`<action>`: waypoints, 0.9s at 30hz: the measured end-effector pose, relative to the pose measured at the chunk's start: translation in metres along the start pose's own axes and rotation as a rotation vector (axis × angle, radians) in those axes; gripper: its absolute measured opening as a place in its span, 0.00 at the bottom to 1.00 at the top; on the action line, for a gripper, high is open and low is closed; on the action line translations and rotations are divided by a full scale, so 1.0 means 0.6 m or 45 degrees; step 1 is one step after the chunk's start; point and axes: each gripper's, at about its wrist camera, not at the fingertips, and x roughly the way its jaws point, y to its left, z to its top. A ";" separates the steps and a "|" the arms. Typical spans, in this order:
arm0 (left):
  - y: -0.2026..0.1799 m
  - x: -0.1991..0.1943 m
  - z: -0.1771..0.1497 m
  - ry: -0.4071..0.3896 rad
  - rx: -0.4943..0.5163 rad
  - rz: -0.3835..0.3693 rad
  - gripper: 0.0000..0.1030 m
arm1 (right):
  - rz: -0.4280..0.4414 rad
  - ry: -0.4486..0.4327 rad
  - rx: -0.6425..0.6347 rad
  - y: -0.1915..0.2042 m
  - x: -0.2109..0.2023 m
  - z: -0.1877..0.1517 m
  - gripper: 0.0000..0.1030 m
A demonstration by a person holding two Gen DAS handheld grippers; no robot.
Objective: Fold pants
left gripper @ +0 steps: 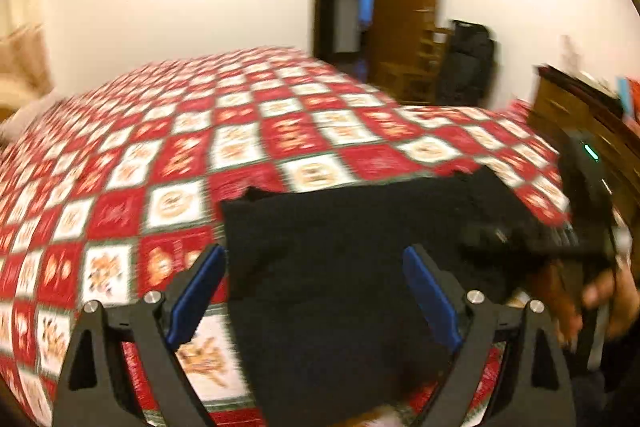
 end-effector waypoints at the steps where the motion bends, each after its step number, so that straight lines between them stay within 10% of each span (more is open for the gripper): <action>1: 0.006 0.005 -0.003 0.017 -0.019 0.031 0.90 | -0.046 -0.012 -0.047 0.009 0.003 -0.007 0.62; 12: 0.076 0.067 -0.042 0.247 -0.308 0.130 0.90 | -0.167 0.009 -0.344 0.068 0.014 -0.012 0.21; 21: 0.094 0.031 -0.002 0.118 -0.316 0.200 0.90 | -0.195 -0.207 -0.485 0.106 -0.123 0.049 0.18; 27: 0.070 0.071 0.008 0.155 -0.274 0.194 0.90 | -0.292 -0.099 -0.343 -0.002 -0.108 0.040 0.18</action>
